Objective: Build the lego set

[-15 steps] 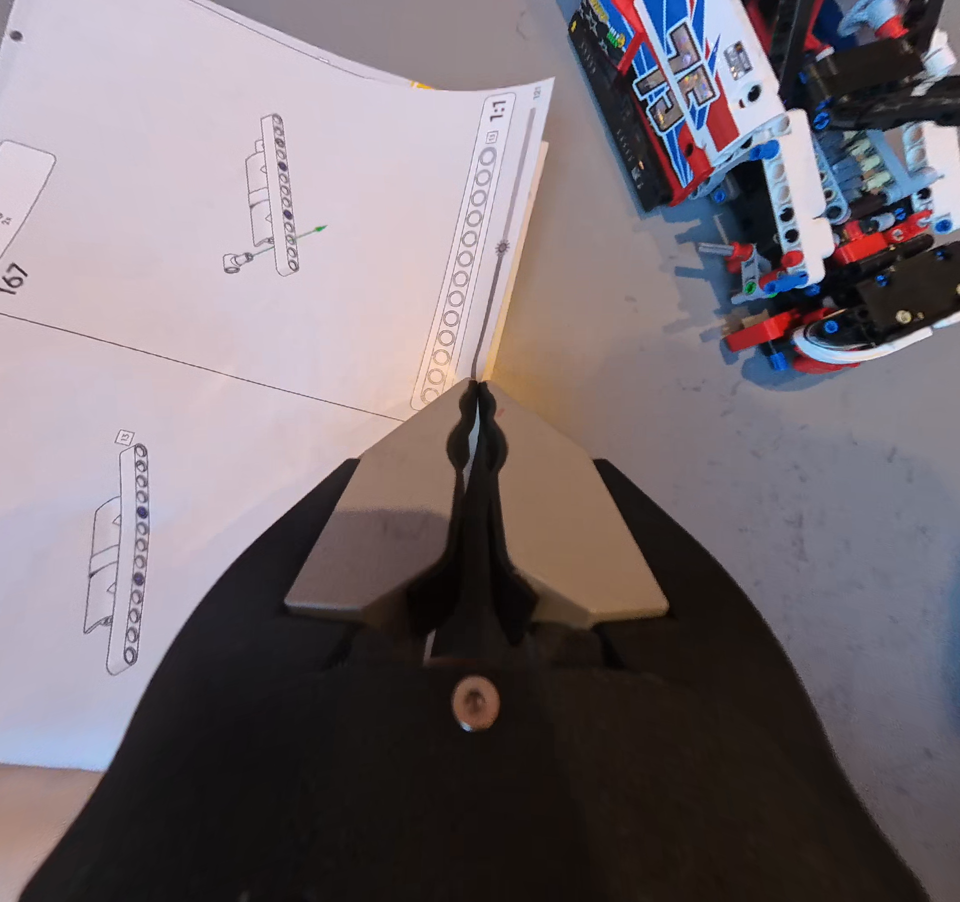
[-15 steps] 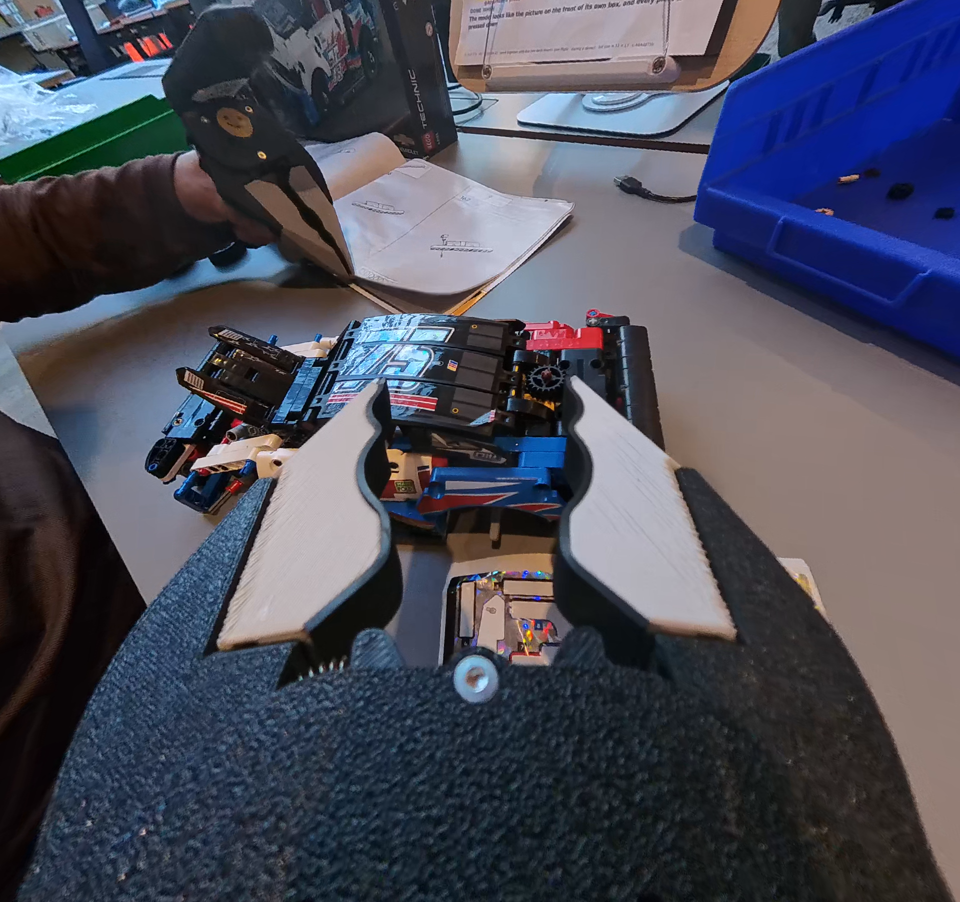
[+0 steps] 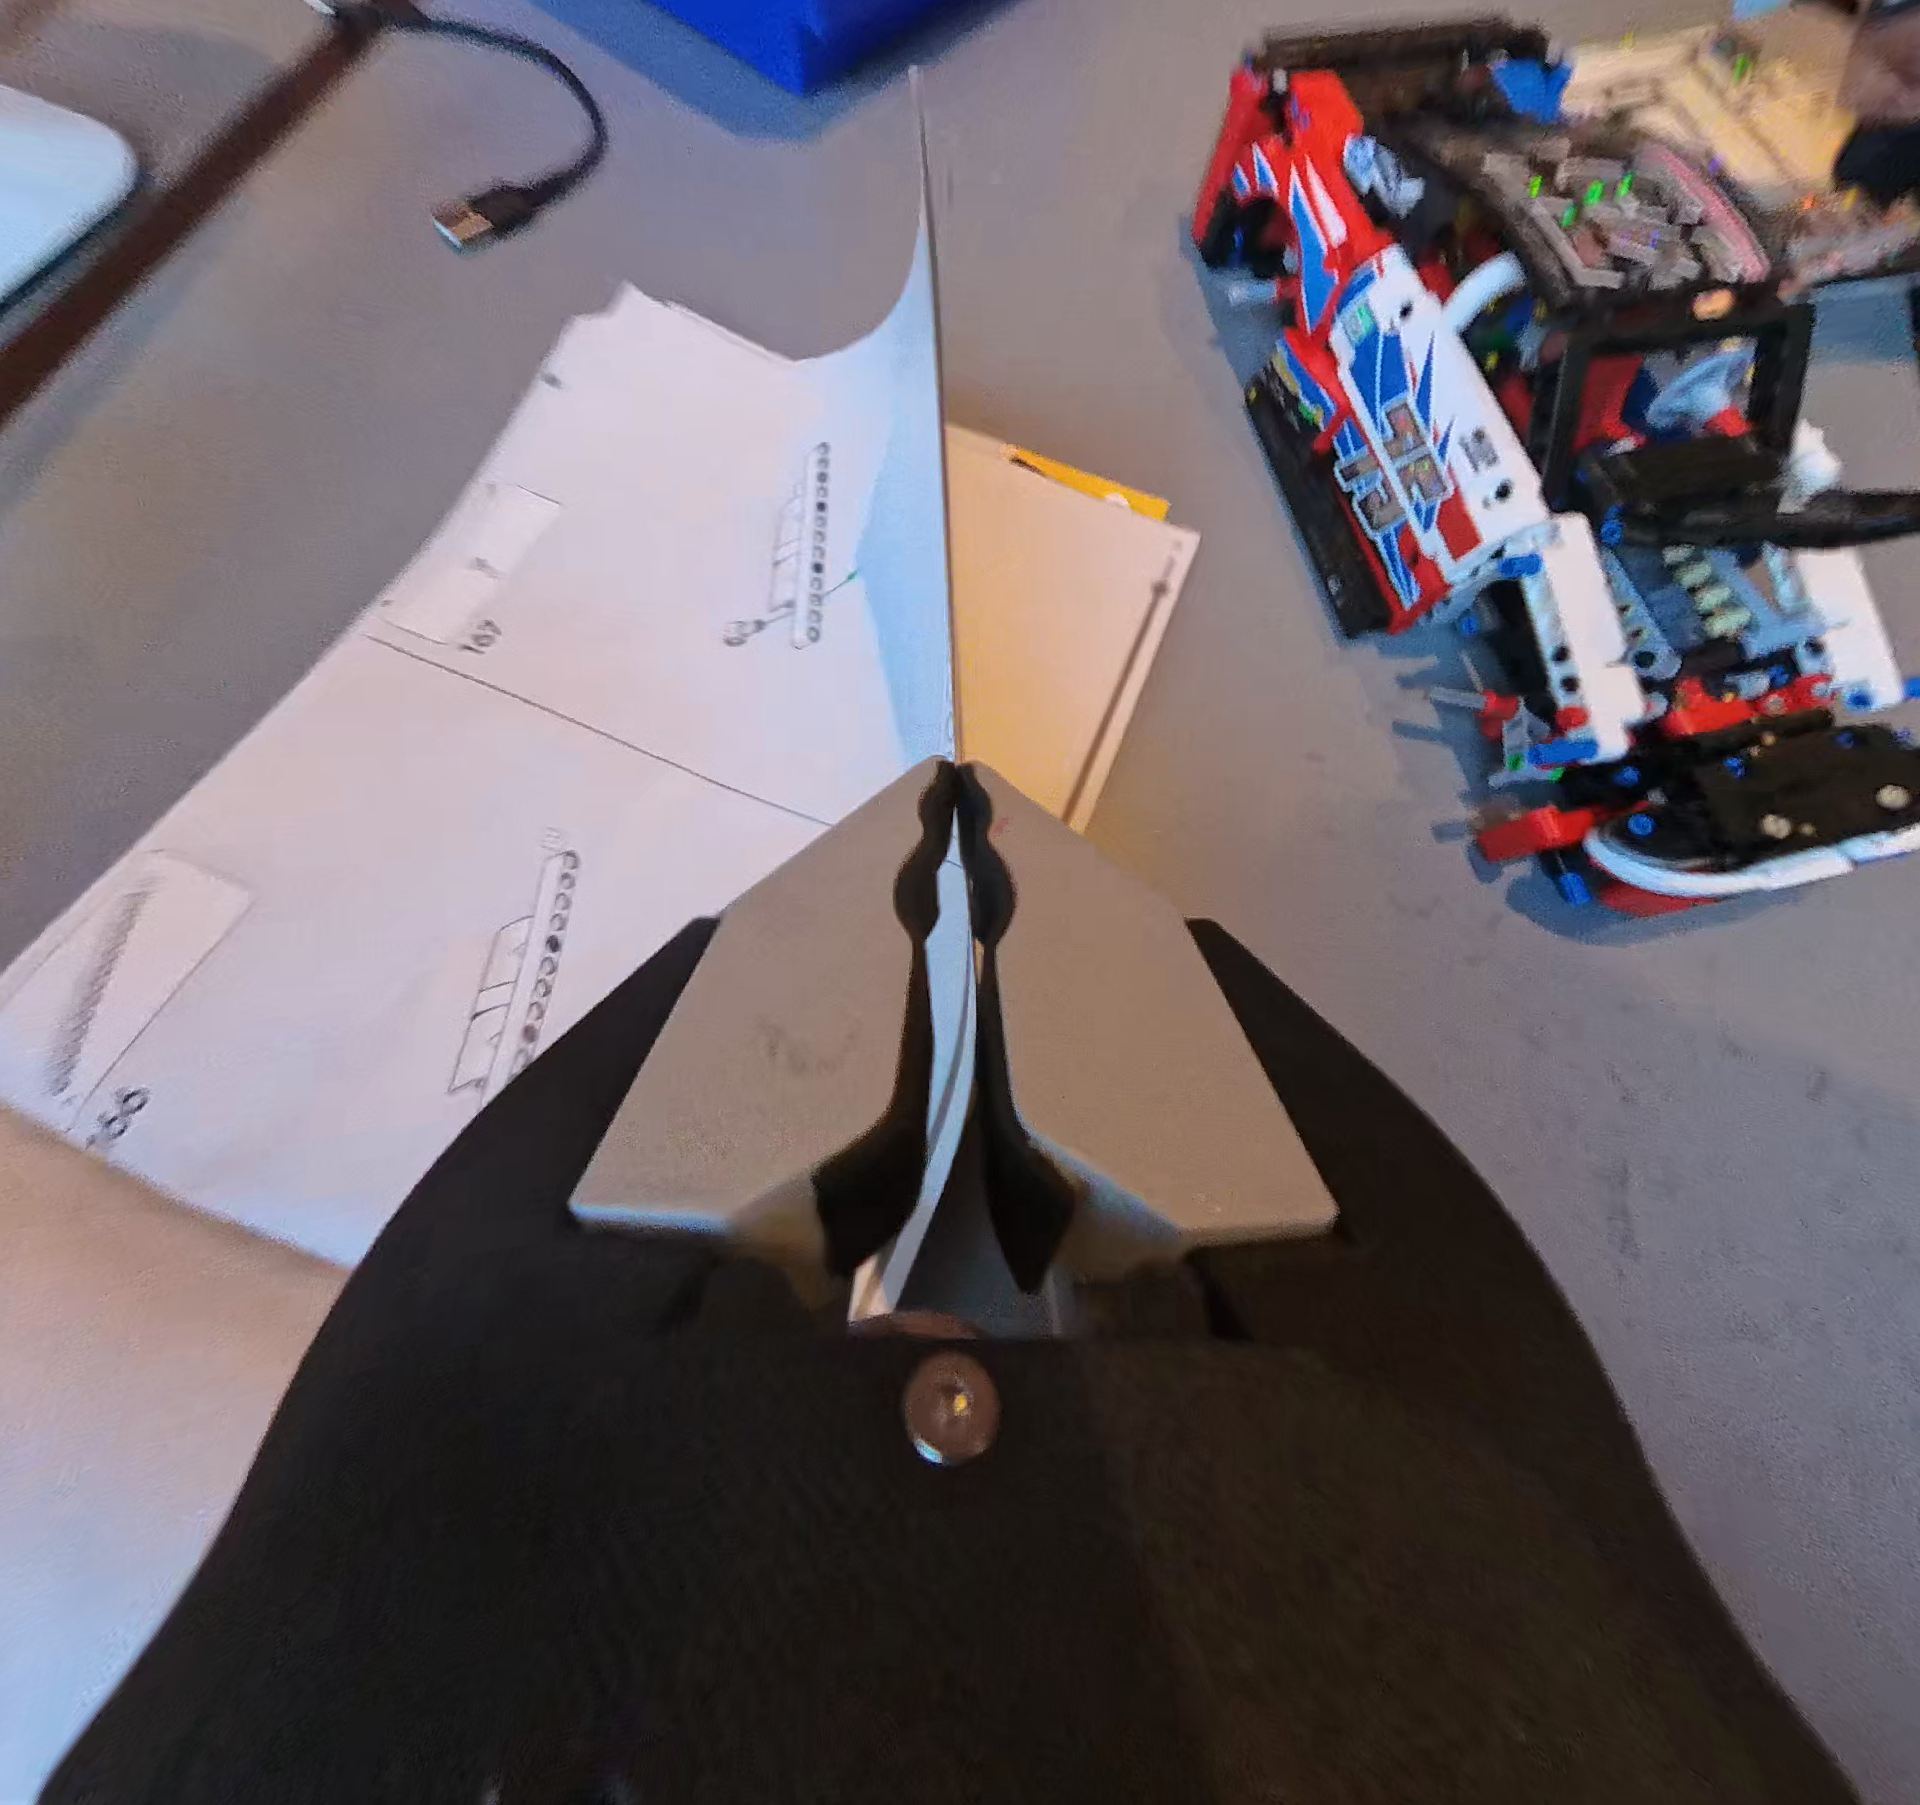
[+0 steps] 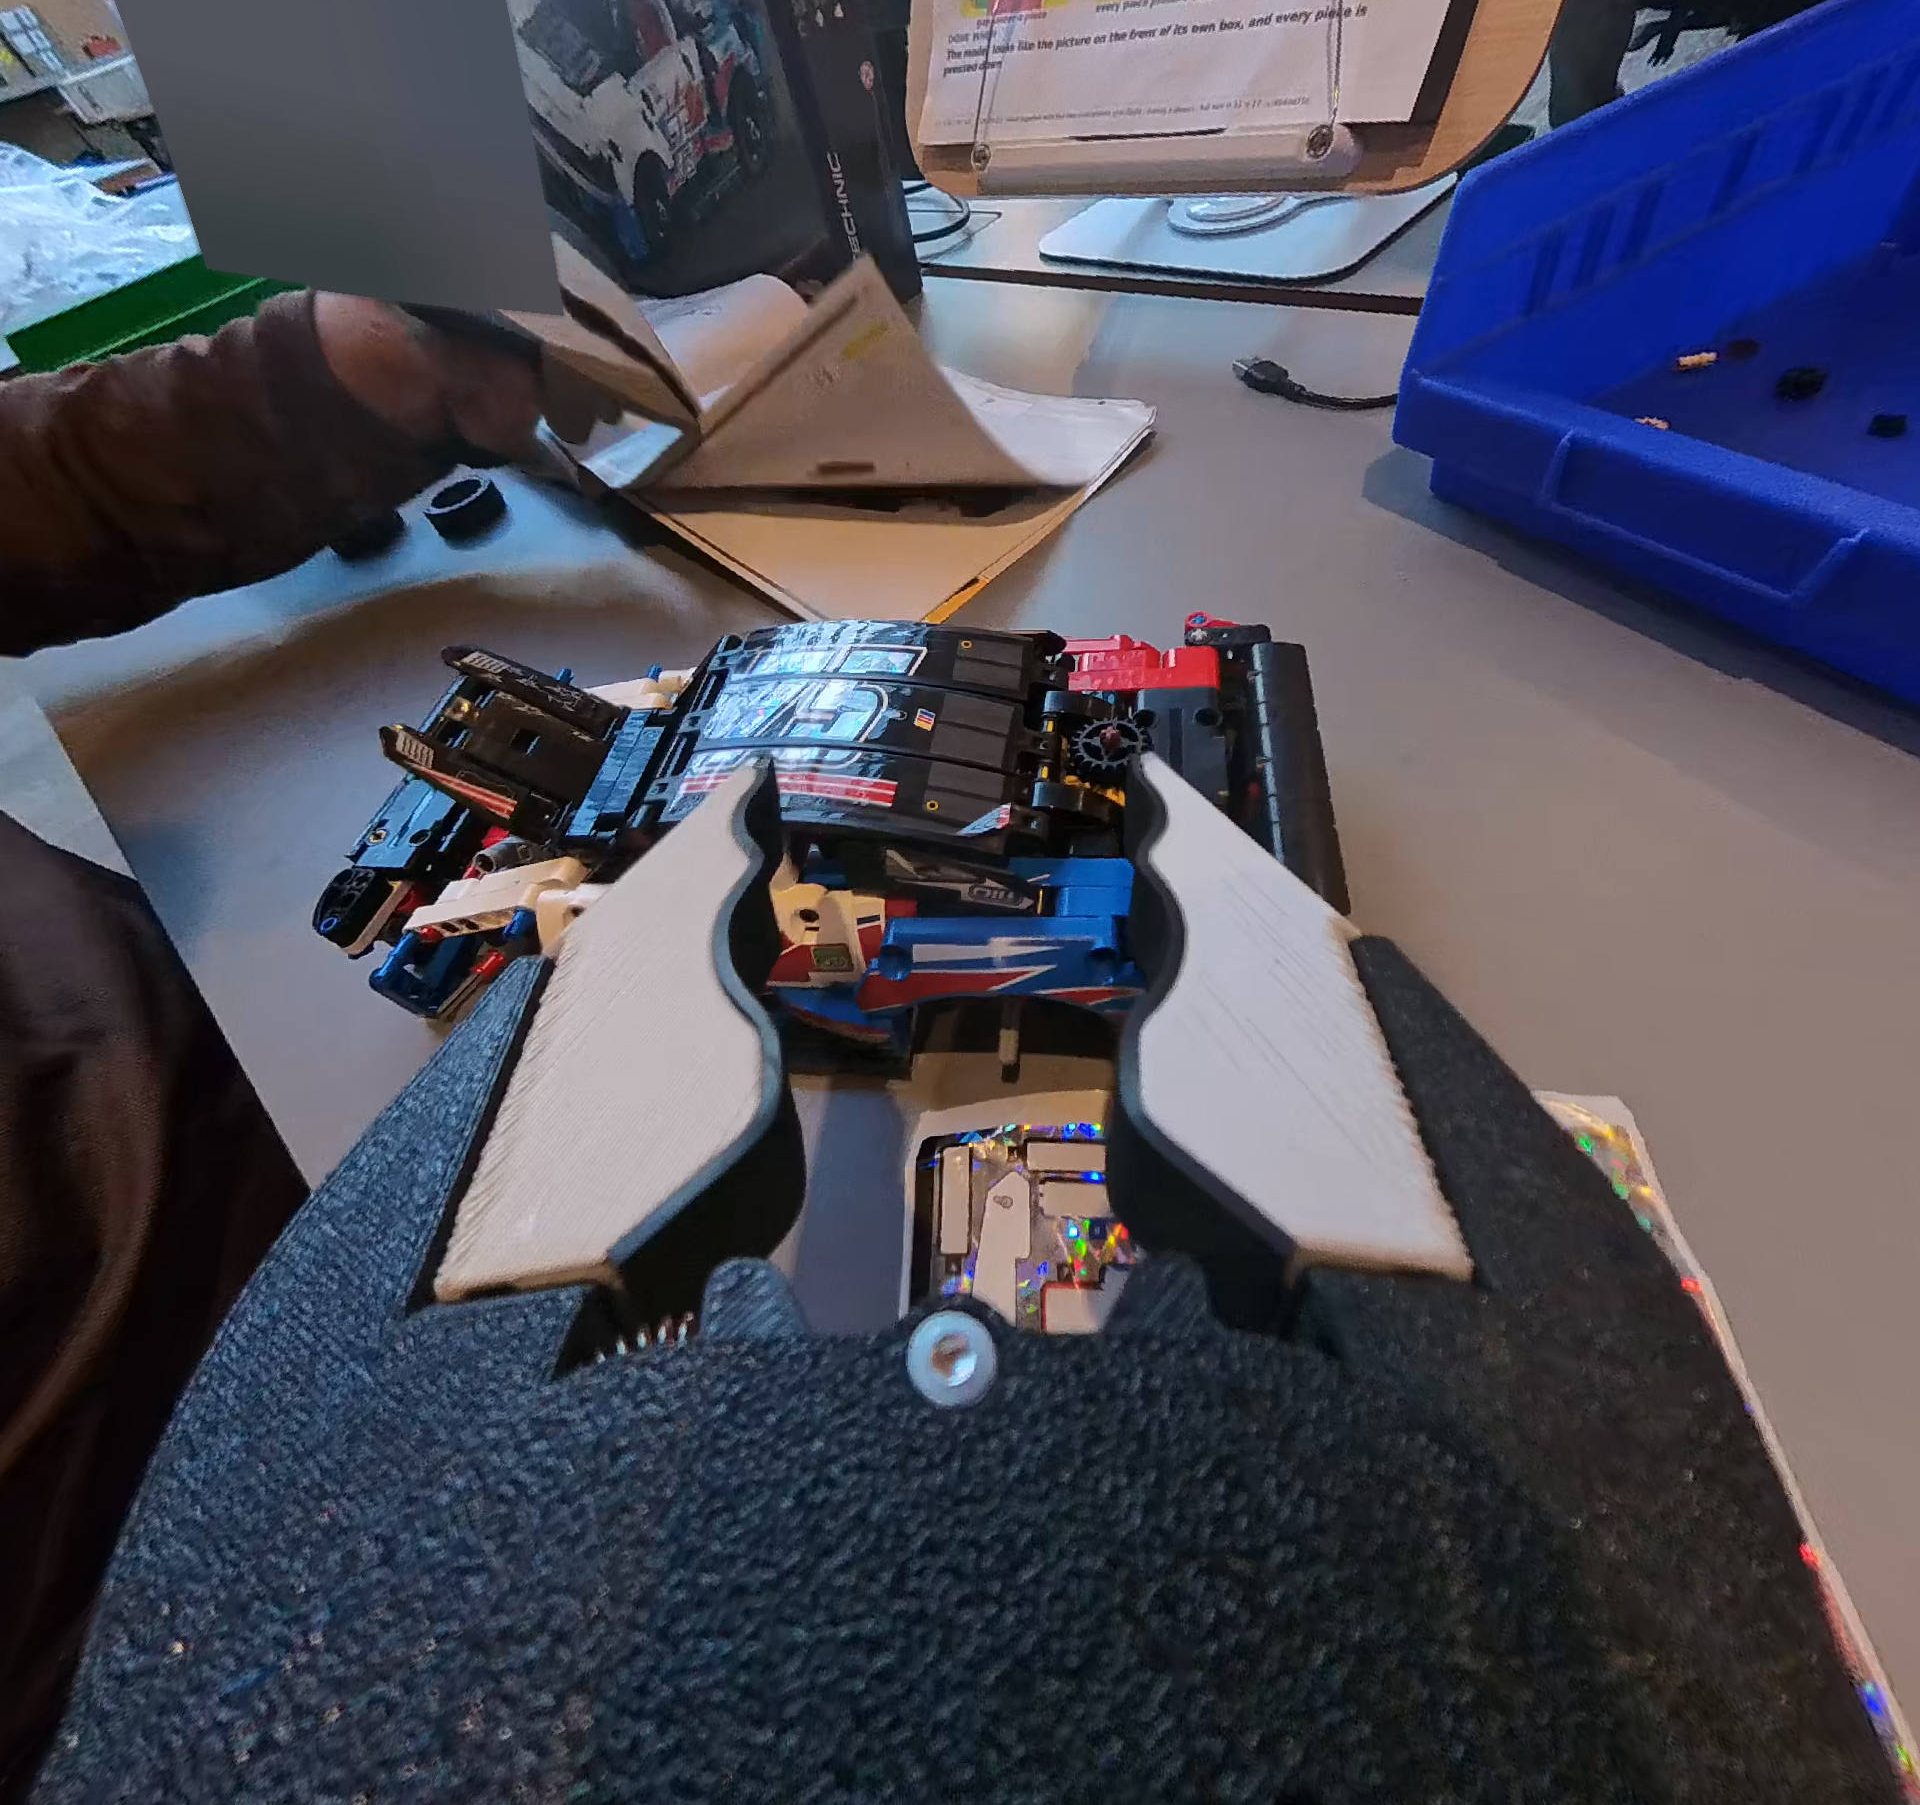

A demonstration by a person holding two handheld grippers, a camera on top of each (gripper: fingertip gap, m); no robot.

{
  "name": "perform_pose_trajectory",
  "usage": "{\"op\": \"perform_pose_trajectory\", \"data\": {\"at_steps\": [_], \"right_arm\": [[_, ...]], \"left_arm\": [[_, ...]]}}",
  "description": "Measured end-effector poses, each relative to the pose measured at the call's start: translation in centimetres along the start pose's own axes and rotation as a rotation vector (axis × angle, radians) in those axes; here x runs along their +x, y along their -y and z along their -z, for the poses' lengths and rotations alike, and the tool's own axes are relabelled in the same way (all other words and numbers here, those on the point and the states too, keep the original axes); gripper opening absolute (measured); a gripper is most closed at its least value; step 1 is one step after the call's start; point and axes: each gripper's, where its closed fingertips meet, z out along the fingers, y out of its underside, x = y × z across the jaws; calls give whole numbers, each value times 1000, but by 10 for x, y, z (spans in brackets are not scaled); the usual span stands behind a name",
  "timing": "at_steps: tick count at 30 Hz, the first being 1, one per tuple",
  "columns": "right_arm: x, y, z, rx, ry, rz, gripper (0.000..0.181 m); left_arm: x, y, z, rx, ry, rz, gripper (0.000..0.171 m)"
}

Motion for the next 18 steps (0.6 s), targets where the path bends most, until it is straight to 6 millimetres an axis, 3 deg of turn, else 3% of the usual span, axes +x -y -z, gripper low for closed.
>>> {"op": "perform_pose_trajectory", "data": {"at_steps": [5, 12, 18], "right_arm": [[0, -3, 5, 11, -4, -6, 65], [1, -4, 4, 20, 6, -9, 65], [-1, -3, 2, 26, 13, -5, 65]], "left_arm": [[-15, 13, 41, 189, 135, 85, 0], [-24, 15, 92, 344, 256, 139, 0], [-27, 9, 106, 348, 291, 153, 0]]}}
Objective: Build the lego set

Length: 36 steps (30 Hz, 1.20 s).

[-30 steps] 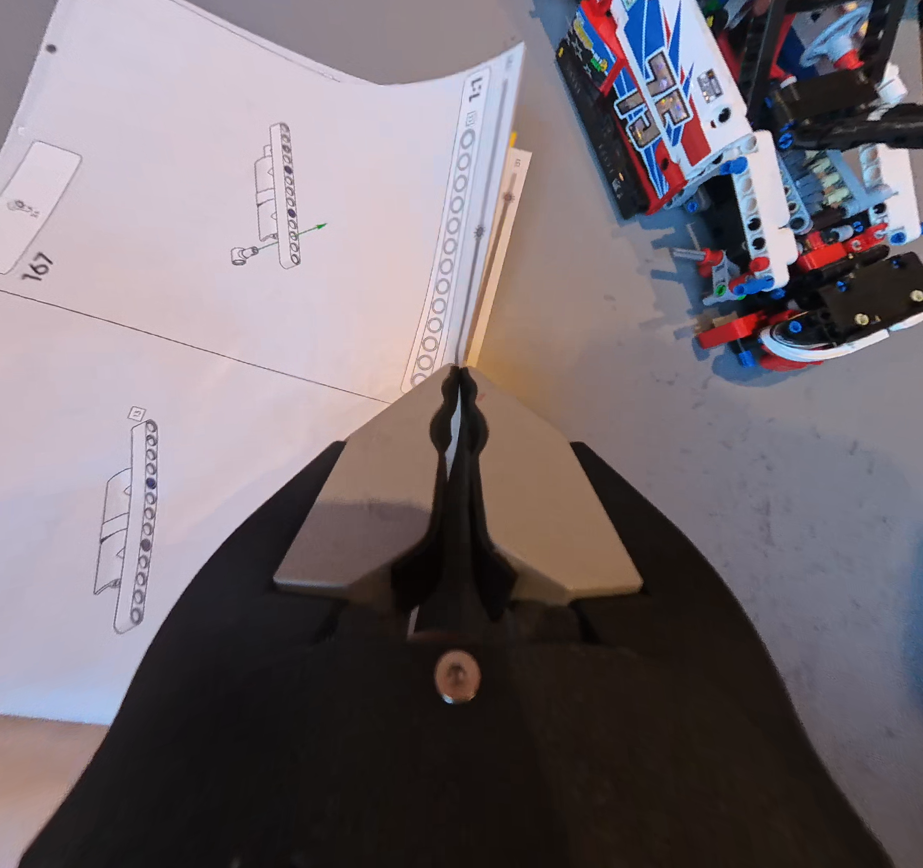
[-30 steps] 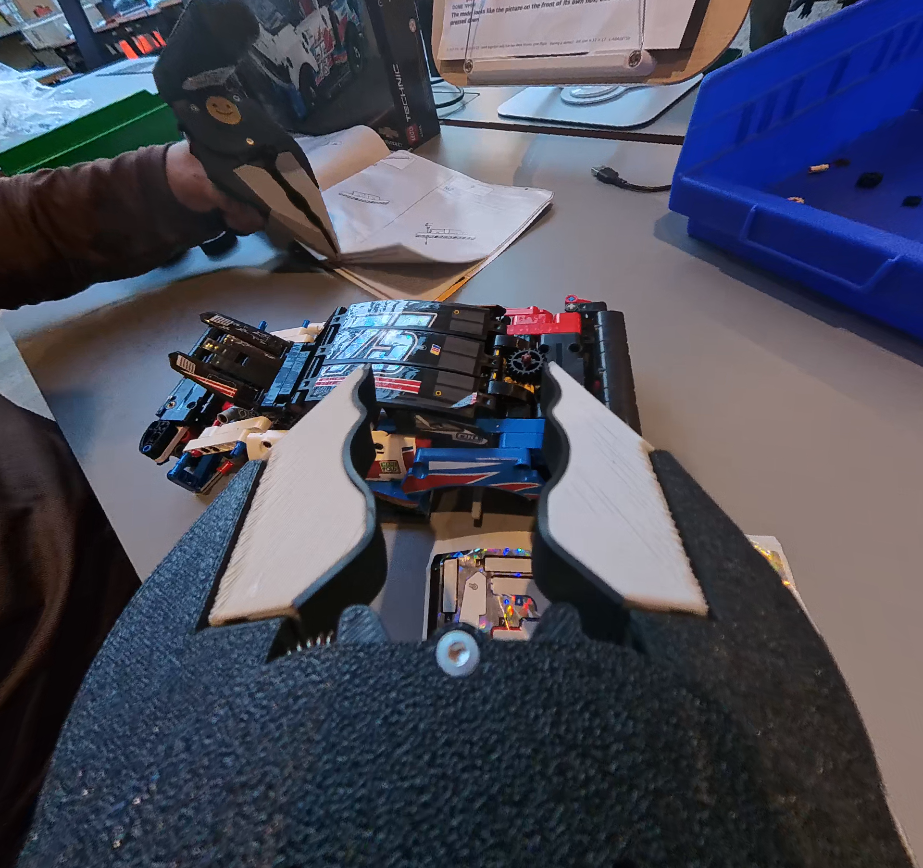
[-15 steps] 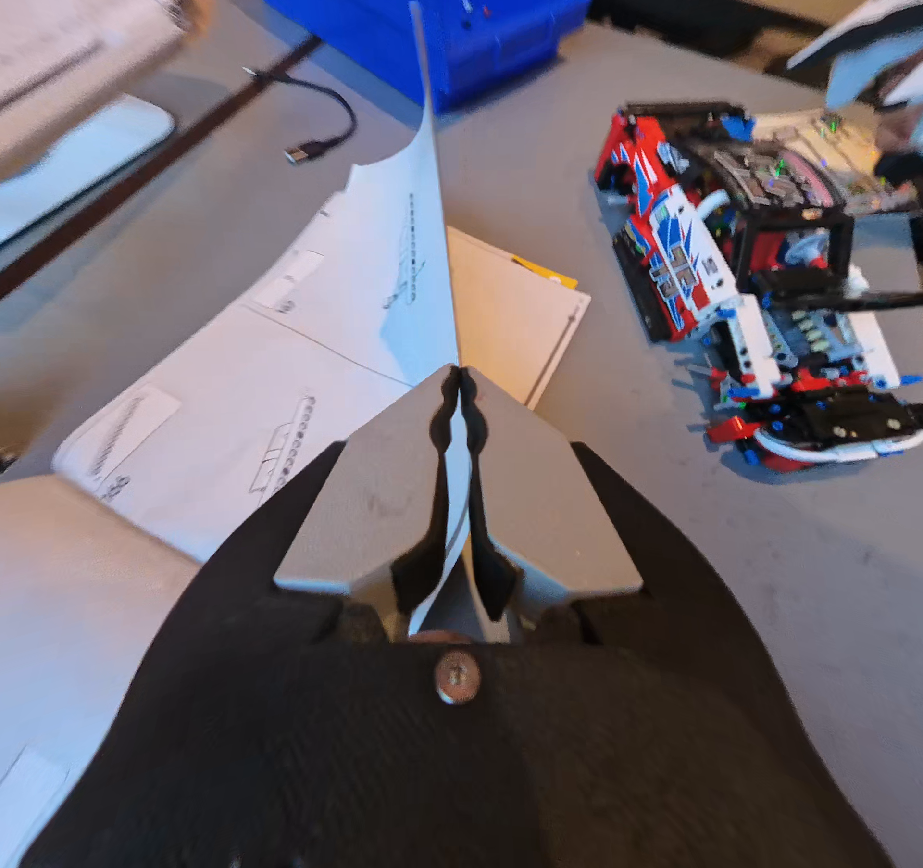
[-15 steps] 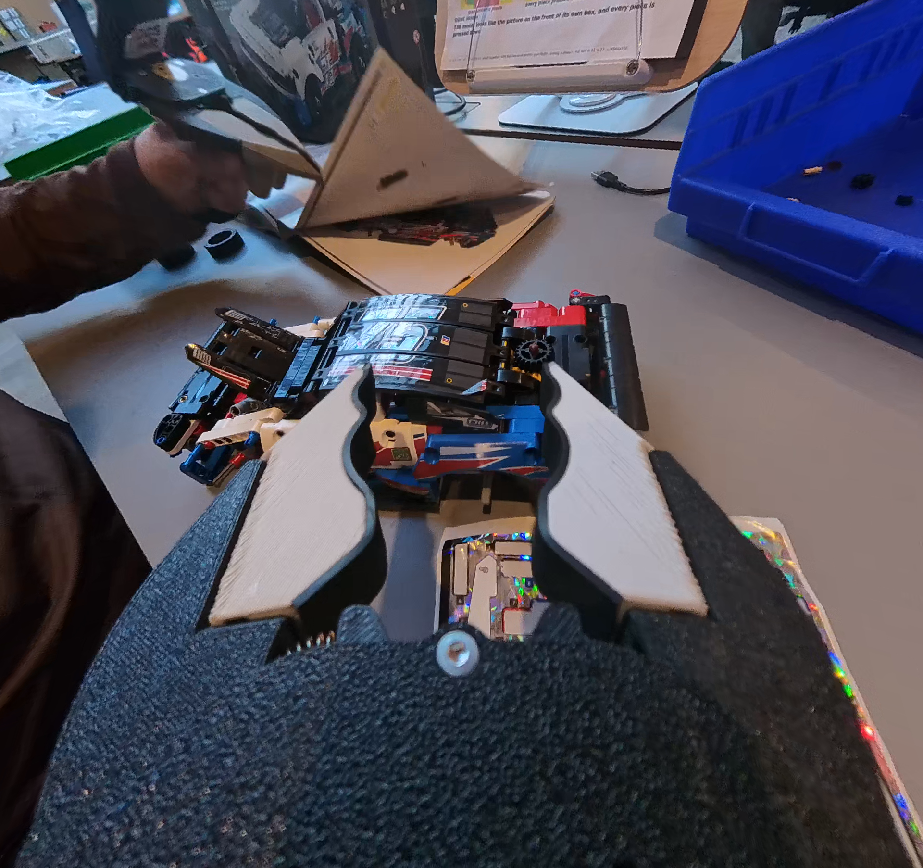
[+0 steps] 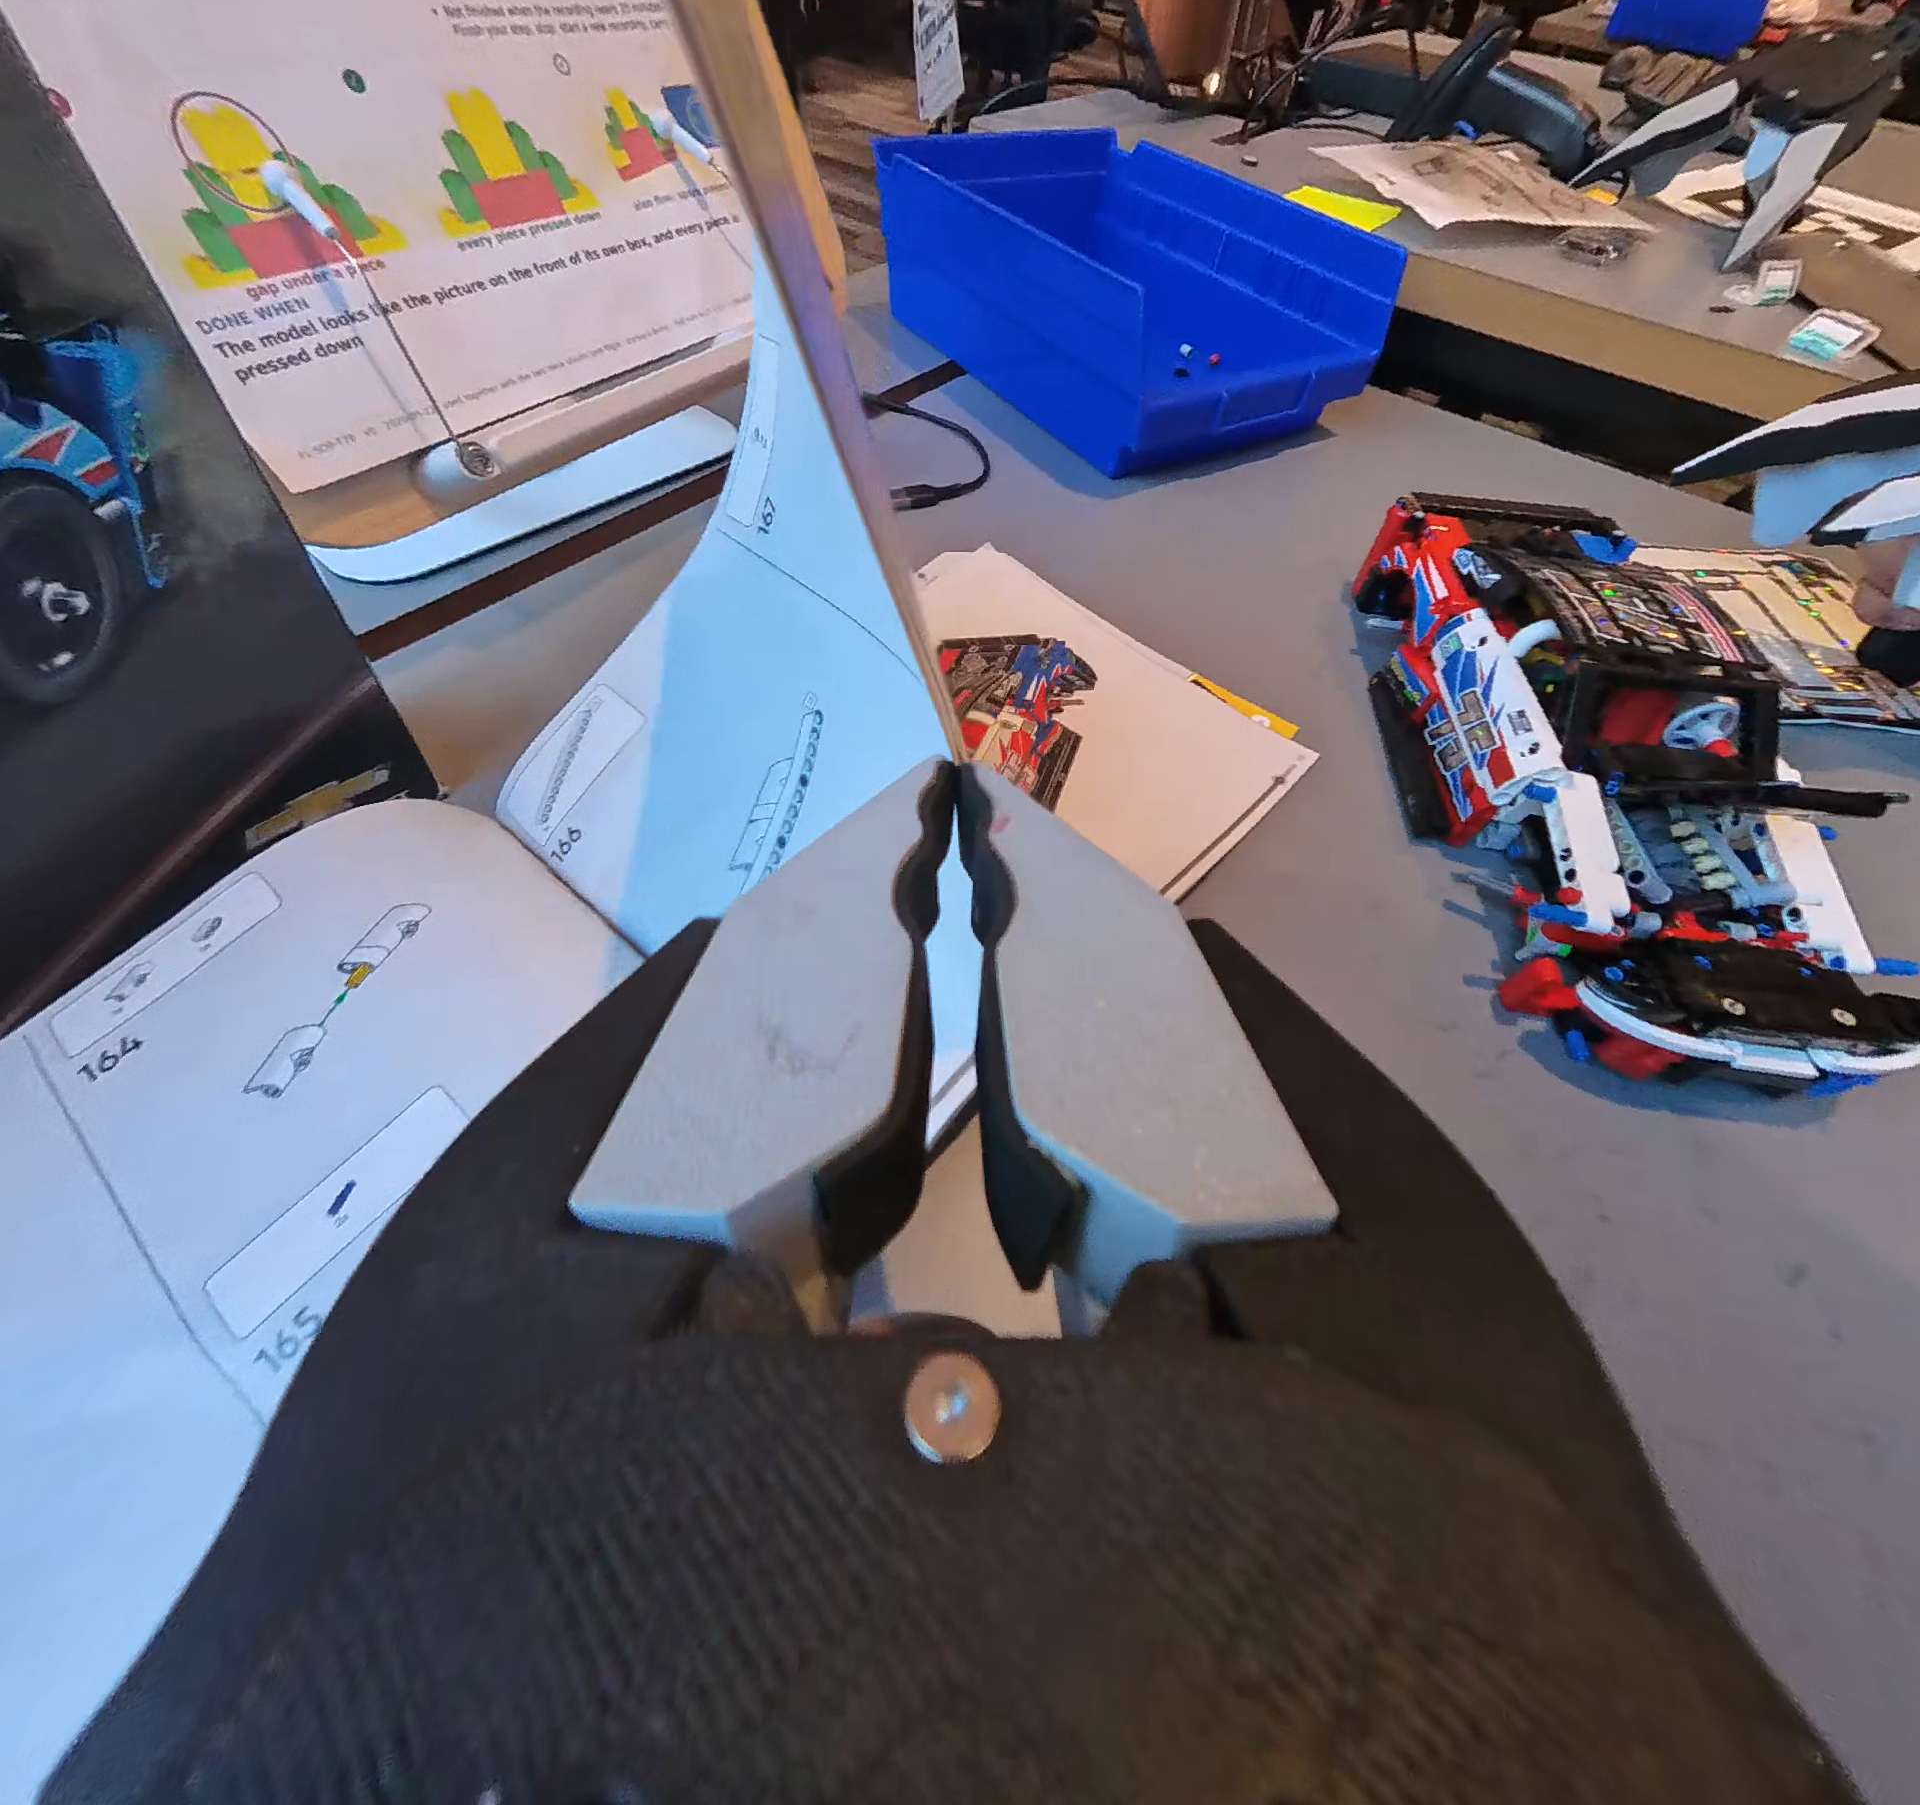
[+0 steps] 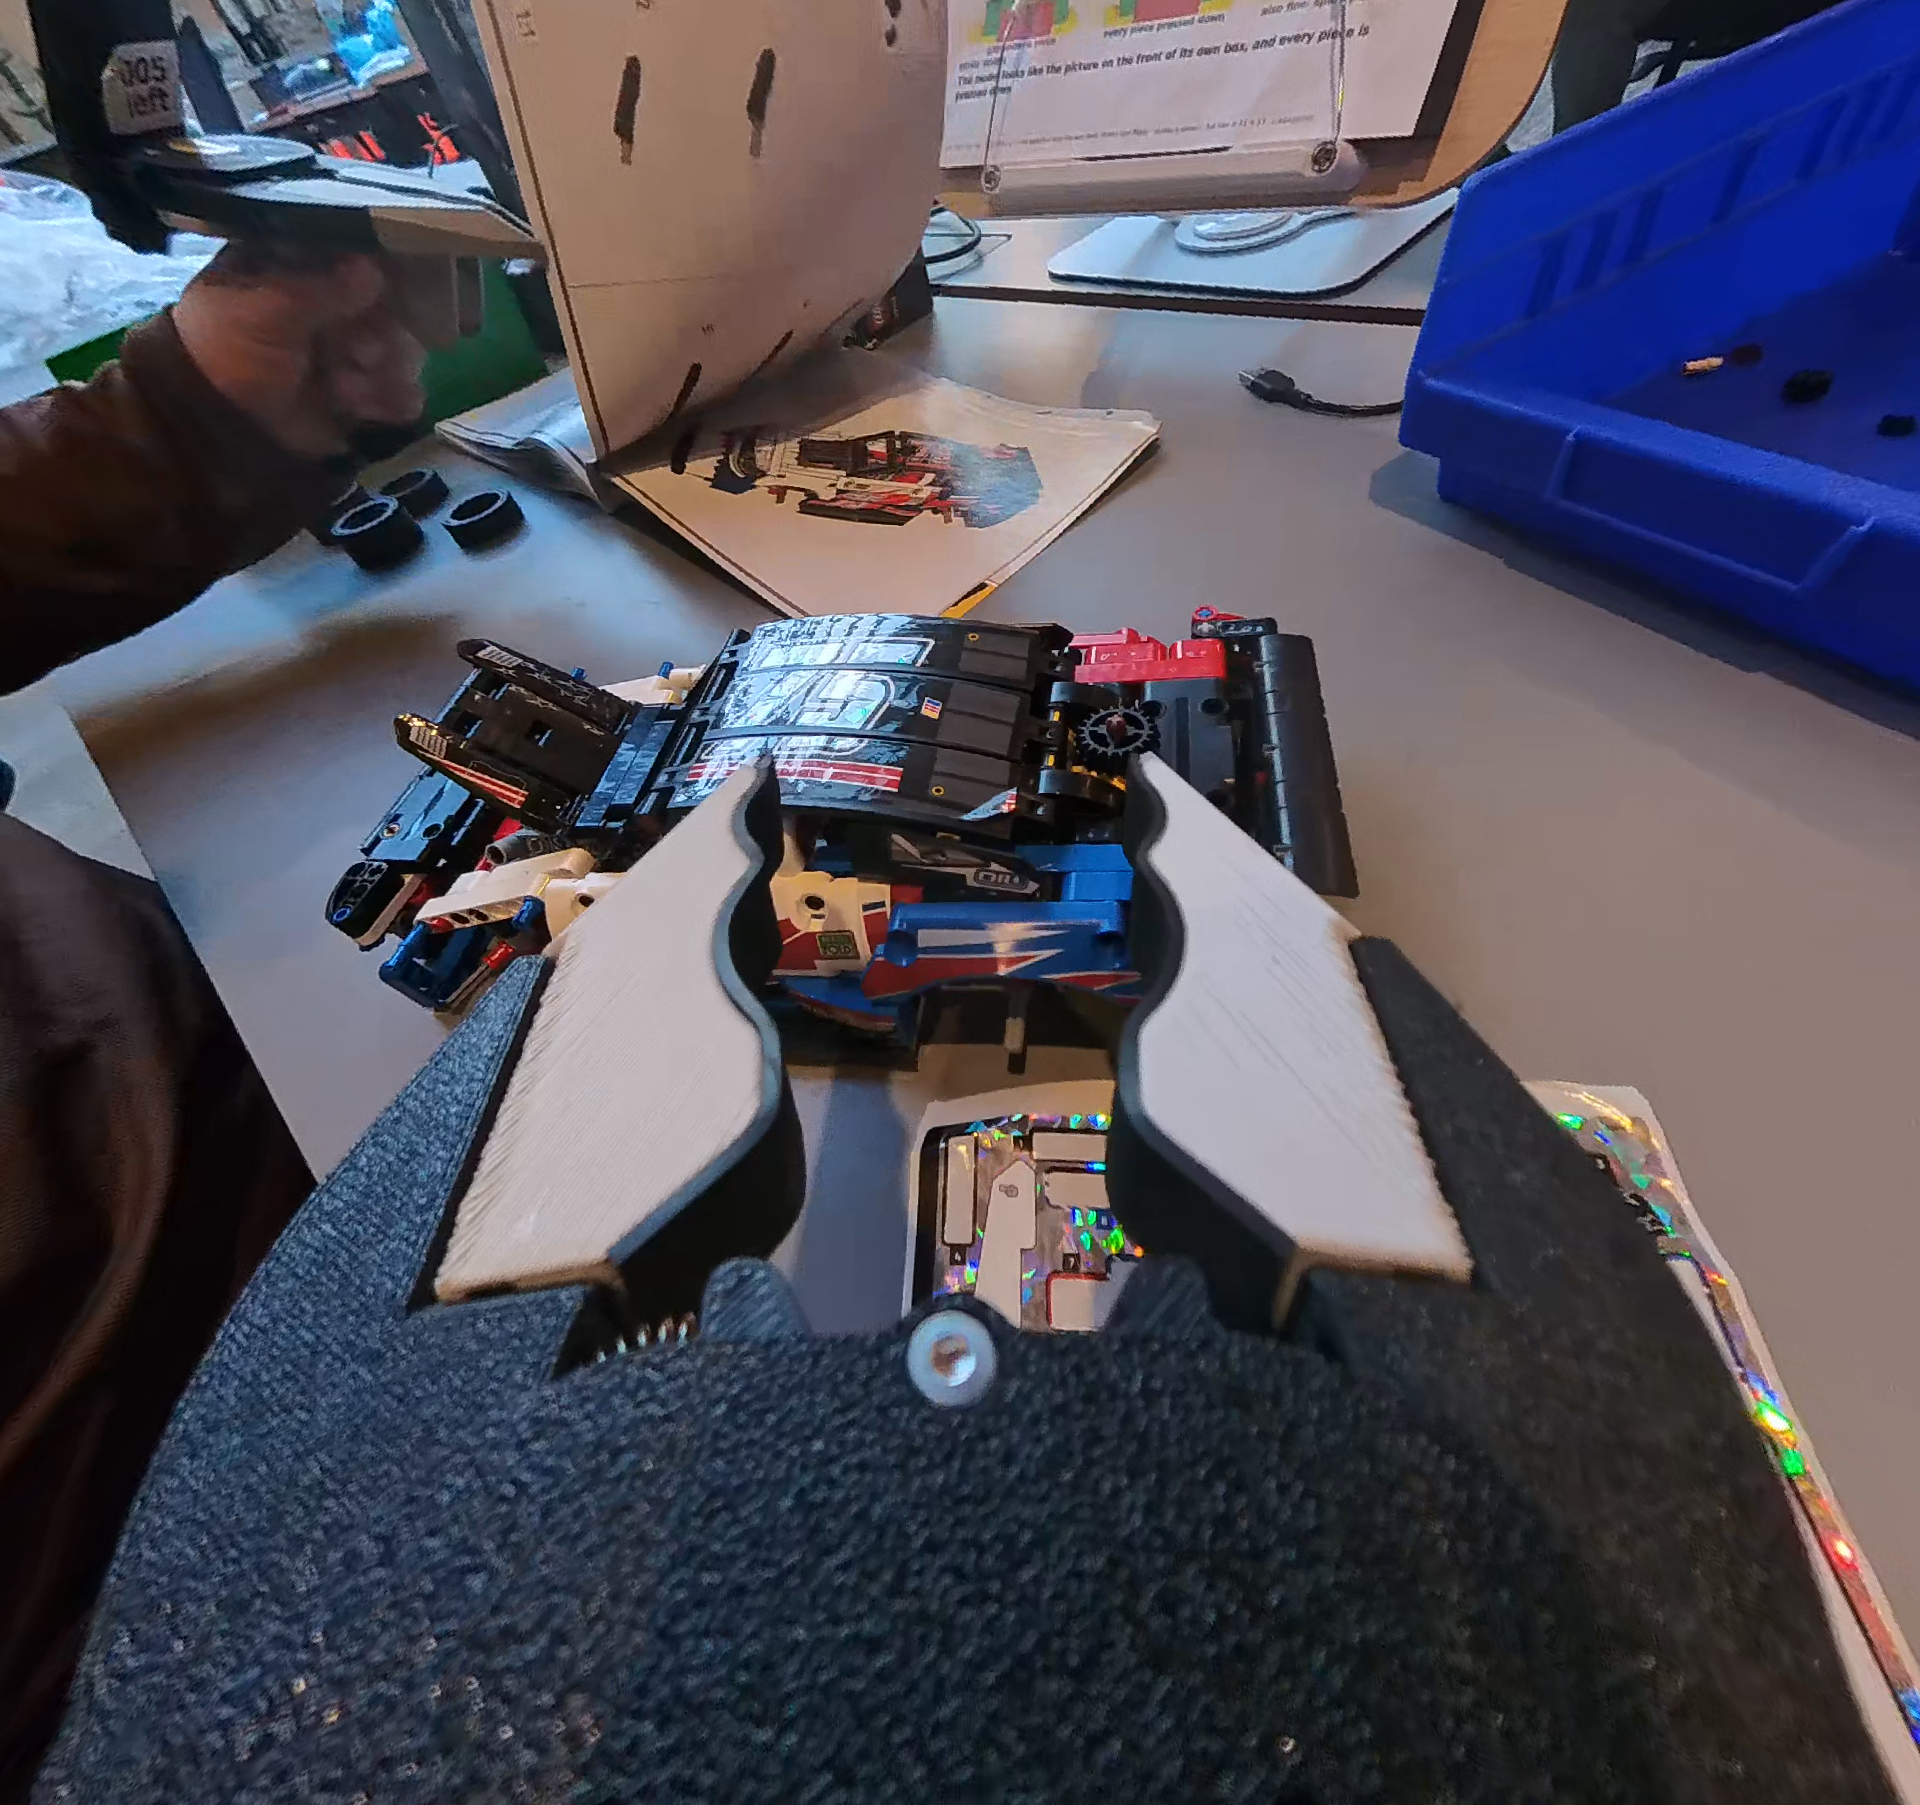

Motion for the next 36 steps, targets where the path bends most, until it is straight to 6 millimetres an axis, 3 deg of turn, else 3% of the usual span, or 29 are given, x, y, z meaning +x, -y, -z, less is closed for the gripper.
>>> {"op": "perform_pose_trajectory", "data": {"at_steps": [8, 19, 24, 27, 29, 31, 34, 36], "right_arm": [[1, -1, 5, 6, -6, -4, 65], [-4, -1, 6, 10, -6, -1, 65], [-9, 1, 8, 21, -7, 1, 65], [-17, 5, 9, 26, -7, 16, 65], [-27, 8, 12, 26, -9, 35, 65], [-40, 14, 14, 31, -6, 57, 65], [-75, 32, 12, 55, 28, 108, 65], [-104, 48, 6, 70, 47, 164, 65]], "left_arm": [[-6, 10, 17, 35, 39, -24, 0], [-1, 10, 7, 19, 12, -29, 0], [45, -10, -21, -102, -260, 82, 0], [61, -13, -22, -127, -267, 8, 19], [74, -15, -12, -149, -257, -38, 39], [99, -25, 4, -169, -284, -53, 50], [129, -55, 34, -150, -255, -111, 49], [131, -79, 52, -151, -192, -130, 48]]}}
